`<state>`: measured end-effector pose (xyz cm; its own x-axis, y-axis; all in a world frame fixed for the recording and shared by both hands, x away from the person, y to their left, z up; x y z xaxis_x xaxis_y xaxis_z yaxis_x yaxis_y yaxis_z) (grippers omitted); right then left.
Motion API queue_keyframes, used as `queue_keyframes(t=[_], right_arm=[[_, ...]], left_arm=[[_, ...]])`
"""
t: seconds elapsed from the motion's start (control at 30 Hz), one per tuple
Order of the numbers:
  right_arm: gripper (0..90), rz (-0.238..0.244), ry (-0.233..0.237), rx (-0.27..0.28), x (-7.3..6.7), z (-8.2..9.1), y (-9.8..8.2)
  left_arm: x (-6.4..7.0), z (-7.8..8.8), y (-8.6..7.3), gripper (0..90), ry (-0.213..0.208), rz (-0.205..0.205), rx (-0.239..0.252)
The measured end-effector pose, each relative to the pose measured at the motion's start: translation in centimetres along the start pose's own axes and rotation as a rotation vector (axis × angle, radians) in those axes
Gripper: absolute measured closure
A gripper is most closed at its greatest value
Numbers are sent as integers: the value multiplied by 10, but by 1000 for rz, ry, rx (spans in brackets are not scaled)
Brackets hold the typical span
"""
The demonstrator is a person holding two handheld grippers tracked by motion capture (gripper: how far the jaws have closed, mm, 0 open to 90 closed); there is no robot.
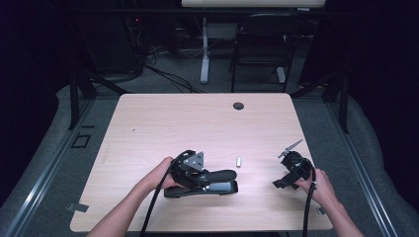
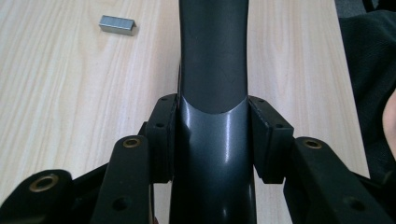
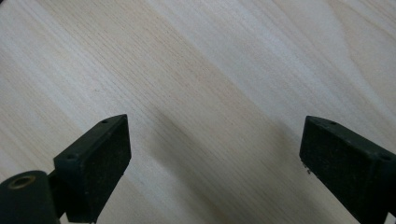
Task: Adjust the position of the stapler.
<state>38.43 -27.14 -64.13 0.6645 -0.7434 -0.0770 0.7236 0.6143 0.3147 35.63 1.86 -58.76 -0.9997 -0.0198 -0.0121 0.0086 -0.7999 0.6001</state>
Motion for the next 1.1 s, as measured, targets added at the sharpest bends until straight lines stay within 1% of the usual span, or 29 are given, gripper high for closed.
queue_keyframes(t=[0.1,0.17,0.2,0.27,0.33,0.53,0.57,0.67,0.8,0.83,0.87,0.9,0.93,1.0,1.03,1.07,1.1], right_arm=[[85,7,3,-6,1,1,-1],[85,1,11,1,0,1,-1],[85,-11,6,16,-1,0,0],[87,-12,12,20,-2,0,0],[89,-2,14,11,-1,1,-1],[91,4,9,5,-1,1,-2],[91,-9,9,17,-2,0,-2],[92,4,7,8,-2,1,-2],[93,-2,2,9,-2,0,-2],[93,1,-2,7,-1,0,-2],[93,-10,-1,15,-2,-1,-1],[93,-4,0,14,-1,-1,-1],[93,3,6,-1,0,-1,-1],[93,-3,22,5,-2,-3,0],[94,-30,33,35,-5,-5,2],[94,-8,26,15,-4,-4,1],[94,-6,31,18,-5,-5,1]], left_arm=[[0,0,0,580,-6,-2,0],[0,0,0,580,-10,-4,2],[0,0,0,580,-11,-5,3],[1,0,0,580,-15,-11,4],[1,0,-1,581,-23,-12,10],[2,1,-1,581,-33,-26,9],[2,1,-2,581,-35,-32,9],[2,1,-2,581,-36,-34,17],[2,1,-2,582,-40,-28,18],[2,1,-2,581,-42,-22,21],[2,1,-2,581,-44,-16,22],[2,1,-2,581,-42,-9,25],[2,1,-2,581,-41,1,27],[2,1,-2,581,-38,14,28],[2,1,-2,580,-38,14,28],[2,1,-2,580,-35,20,31],[4,0,-1,581,-35,22,38]])
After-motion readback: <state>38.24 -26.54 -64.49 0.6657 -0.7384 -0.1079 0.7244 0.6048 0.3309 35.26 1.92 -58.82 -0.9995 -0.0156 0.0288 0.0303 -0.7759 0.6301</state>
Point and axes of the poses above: each handheld gripper's, and its own axes: z roughly backward along the jaws, y roughly out of its top, x roughly to its right, the point moved 10 cm from there along -z, roughly forward along the jaws
